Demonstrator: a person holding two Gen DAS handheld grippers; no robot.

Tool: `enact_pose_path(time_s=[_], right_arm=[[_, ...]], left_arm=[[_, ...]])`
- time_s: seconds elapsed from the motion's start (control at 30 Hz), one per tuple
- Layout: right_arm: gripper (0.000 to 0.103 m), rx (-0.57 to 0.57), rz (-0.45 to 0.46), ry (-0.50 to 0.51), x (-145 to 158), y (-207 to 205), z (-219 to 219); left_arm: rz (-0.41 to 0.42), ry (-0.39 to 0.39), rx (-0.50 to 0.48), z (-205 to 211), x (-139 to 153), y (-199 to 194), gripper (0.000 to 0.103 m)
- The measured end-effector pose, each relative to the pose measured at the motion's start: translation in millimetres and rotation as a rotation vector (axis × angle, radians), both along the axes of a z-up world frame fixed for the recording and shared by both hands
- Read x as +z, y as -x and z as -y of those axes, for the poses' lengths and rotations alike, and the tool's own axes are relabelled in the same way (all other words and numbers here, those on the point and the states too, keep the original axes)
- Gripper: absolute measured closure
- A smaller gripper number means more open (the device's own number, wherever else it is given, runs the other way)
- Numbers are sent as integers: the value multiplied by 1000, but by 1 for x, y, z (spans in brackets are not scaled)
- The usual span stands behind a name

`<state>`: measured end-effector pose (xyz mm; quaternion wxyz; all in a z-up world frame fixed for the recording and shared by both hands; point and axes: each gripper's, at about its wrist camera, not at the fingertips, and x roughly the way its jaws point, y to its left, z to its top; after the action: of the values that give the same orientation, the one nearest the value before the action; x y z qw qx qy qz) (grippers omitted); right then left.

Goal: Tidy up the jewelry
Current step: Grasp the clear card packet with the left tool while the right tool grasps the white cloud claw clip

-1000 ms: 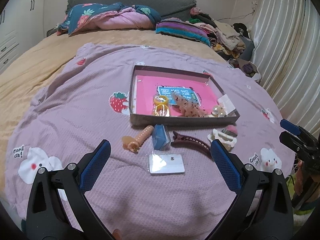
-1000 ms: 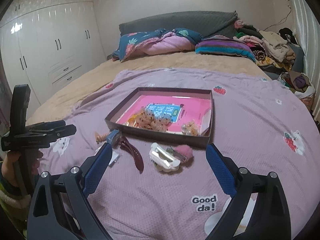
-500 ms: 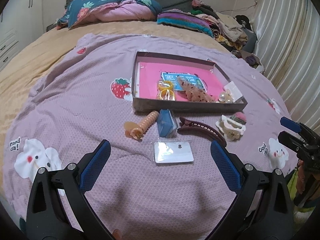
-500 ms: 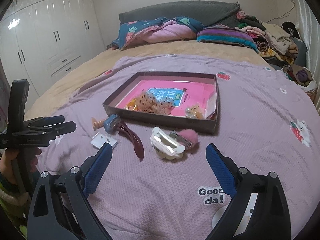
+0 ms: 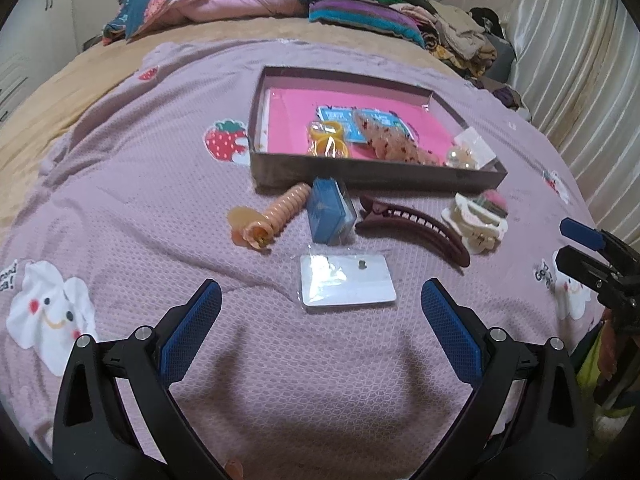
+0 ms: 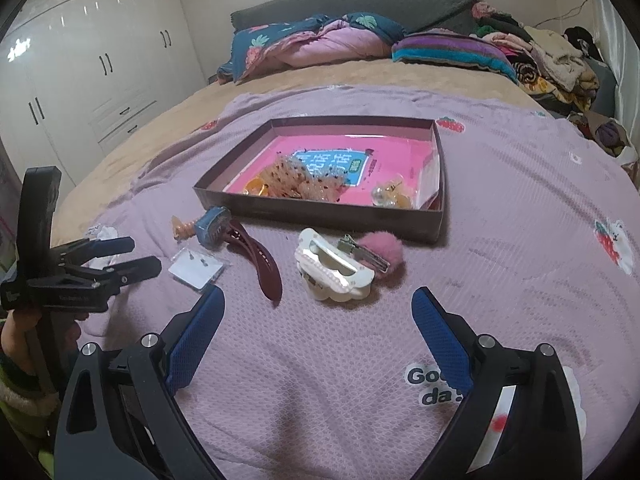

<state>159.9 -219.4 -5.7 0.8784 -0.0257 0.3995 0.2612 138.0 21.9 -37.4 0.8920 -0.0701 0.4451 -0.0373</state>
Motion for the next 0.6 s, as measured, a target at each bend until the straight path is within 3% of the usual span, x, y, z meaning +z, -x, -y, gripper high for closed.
enact_pose_path(time_s=[0.6], right_arm=[[9,-24,-55,1,-25,-17,-3]], left_arm=[[-50,19,-12,11,-32,-20,14]])
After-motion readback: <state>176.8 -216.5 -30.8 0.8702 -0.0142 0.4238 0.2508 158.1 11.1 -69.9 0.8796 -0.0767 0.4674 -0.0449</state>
